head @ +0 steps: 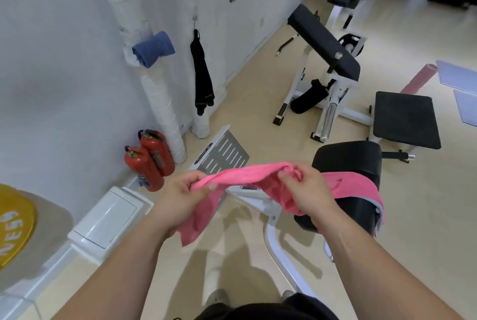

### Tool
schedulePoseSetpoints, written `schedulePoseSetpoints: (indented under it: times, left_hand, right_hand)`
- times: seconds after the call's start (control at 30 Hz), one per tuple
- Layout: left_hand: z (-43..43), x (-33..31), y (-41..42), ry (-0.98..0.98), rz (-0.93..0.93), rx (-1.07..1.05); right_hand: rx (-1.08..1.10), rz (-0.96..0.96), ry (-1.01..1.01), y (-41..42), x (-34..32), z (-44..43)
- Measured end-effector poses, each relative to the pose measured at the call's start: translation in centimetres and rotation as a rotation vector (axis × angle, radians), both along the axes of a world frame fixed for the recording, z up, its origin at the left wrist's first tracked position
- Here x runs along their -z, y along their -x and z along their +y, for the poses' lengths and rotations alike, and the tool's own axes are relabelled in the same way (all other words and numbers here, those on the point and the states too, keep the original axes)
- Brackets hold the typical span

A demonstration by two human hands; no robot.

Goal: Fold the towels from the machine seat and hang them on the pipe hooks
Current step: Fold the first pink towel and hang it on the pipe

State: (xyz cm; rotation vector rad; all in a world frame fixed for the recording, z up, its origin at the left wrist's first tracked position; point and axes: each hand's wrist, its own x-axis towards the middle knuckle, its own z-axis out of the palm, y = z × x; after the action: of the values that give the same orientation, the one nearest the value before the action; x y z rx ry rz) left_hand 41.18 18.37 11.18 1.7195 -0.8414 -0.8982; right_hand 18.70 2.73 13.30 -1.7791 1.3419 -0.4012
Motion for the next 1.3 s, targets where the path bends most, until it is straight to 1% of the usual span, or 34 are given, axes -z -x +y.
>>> schedulePoseSetpoints:
  times: [0.07, 0.1, 0.17, 0.23, 0.27, 0.37, 0.47, 0.53, 0.63, 0.7, 0.77, 0.8, 0.87, 0.97, 1.03, 1.13, 1.2, 1.3]
  left_hand:
    - [-0.1, -0.8, 0.5, 0.024, -0.001, 0.069]
    - [-0.3, -1.2, 0.8, 0.035, -0.002, 0.121]
    - [-0.5, -2.1, 1.6, 0.031, 0.042, 0.201]
    - [-0.6, -2.7, 1.9, 0.031, 0.087, 0.245]
    - [-0.6, -2.8, 1.9, 0.038, 0.079, 0.258]
    - [-0.2, -2.5, 1.3, 0.040, 0.030, 0.260]
    - [0.2, -1.7, 0.7, -0.002, -0.023, 0.112]
    - [0.5, -1.2, 0.4, 0.002, 0.034, -0.008]
    - [0.3, -0.9, 0.9, 0.047, 0.174, -0.085]
    - [-0.1, -0.9, 1.9, 0.069, 0.251, -0.130]
    - [-0.7, -0.9, 2.8, 0.072, 0.311, -0.189]
    - [-0.9, -1.0, 3.3, 0.069, 0.318, -0.224]
    - [-1.4, -0.8, 3.7, 0.063, 0.276, -0.261]
    - [-1.6, -1.1, 4.0, 0.077, 0.164, -0.187]
    - [-1.3, -1.1, 4.1, 0.065, 0.110, -0.155]
    - [-0.7, -1.1, 3.5, 0.065, 0.006, -0.188]
    - [-0.3, -1.2, 3.0, 0.086, -0.043, -0.199]
    - [0.5, -1.4, 2.7, 0.089, -0.002, -0.193]
  right_hand:
    - [-0.263, 0.061, -0.015, -1.2, -0.7, 1.8]
    - [-0.355, 0.068, -0.003, -1.9, -0.8, 2.7]
    - [-0.466, 0.002, 0.006, -3.2, -1.2, 4.4]
    - [-0.495, -0.098, -0.021, -4.0, -1.3, 5.2]
    - [-0.487, -0.115, -0.023, -4.3, -1.4, 5.4]
    - [-0.394, -0.116, 0.070, -4.5, -0.8, 5.0]
    - [-0.252, -0.113, 0.100, -4.2, -0.5, 4.0]
    - [-0.168, -0.133, 0.084, -4.2, -0.7, 3.3]
    - [-0.054, -0.156, 0.042, -4.8, -0.5, 2.8]
    - [0.073, -0.232, -0.059, -5.5, -0.4, 2.8]
    - [0.152, -0.332, -0.171, -6.2, -0.4, 3.1]
    - [0.161, -0.362, -0.187, -6.5, -0.4, 3.4]
    - [0.124, -0.390, -0.189, -7.2, -0.4, 4.2]
    - [0.015, -0.421, -0.266, -8.0, -0.9, 5.5]
    - [-0.015, -0.435, -0.328, -8.2, -1.5, 5.8]
    - [-0.047, -0.492, -0.442, -8.2, -1.5, 5.6]
    - [-0.125, -0.478, -0.425, -8.2, -1.1, 5.9]
    - [-0.202, -0.431, -0.325, -8.3, -0.3, 6.6]
